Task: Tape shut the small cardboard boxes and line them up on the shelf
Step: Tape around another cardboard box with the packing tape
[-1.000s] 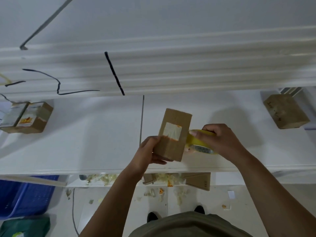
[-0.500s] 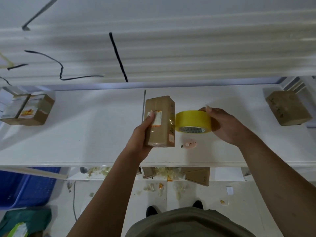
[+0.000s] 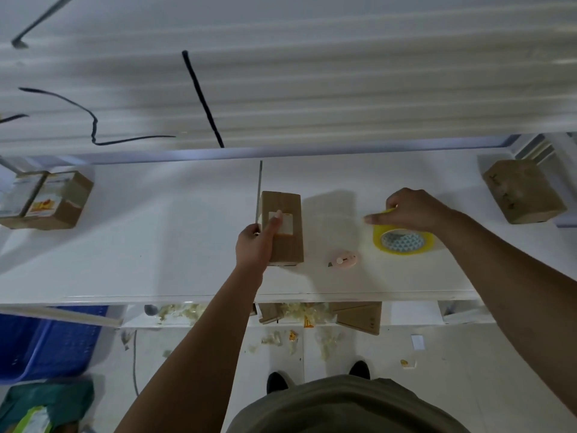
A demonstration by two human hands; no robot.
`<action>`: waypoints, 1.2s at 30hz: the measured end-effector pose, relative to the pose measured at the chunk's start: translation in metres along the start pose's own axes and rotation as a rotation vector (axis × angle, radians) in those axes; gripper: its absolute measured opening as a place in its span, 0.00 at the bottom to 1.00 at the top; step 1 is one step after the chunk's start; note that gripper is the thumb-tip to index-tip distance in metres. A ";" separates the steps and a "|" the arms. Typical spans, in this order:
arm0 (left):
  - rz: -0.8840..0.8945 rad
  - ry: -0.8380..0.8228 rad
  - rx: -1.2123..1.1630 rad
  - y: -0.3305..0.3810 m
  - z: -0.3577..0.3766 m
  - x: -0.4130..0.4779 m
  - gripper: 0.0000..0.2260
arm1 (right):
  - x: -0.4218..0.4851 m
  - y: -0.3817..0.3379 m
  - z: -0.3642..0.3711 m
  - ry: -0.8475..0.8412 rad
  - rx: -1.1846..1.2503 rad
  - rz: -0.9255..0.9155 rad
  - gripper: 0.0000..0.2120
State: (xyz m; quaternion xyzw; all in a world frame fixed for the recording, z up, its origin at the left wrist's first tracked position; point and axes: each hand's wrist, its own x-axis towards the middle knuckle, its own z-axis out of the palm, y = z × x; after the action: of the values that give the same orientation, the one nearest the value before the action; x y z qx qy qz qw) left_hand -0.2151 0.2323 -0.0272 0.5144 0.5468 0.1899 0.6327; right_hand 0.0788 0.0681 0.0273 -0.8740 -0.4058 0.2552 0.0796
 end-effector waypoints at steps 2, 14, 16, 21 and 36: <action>-0.010 0.022 0.031 -0.003 0.002 0.008 0.25 | 0.005 -0.008 0.004 0.044 -0.057 0.009 0.33; -0.046 0.025 0.126 -0.009 -0.040 0.035 0.23 | -0.005 -0.062 0.016 0.128 0.114 -0.167 0.17; -0.034 0.028 0.142 -0.008 -0.045 0.036 0.22 | -0.011 -0.068 0.018 0.185 0.092 -0.211 0.17; -0.017 0.038 0.120 -0.015 -0.051 0.036 0.22 | -0.036 -0.075 0.036 0.544 0.050 -0.450 0.11; 0.067 0.023 0.135 -0.032 -0.051 0.037 0.30 | -0.065 -0.060 0.128 0.267 -0.521 -0.164 0.10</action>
State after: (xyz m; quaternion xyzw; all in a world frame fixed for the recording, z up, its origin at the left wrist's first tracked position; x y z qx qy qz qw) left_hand -0.2589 0.2718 -0.0661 0.5717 0.5482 0.1796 0.5835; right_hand -0.0619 0.0500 -0.0363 -0.8552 -0.5127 0.0179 -0.0740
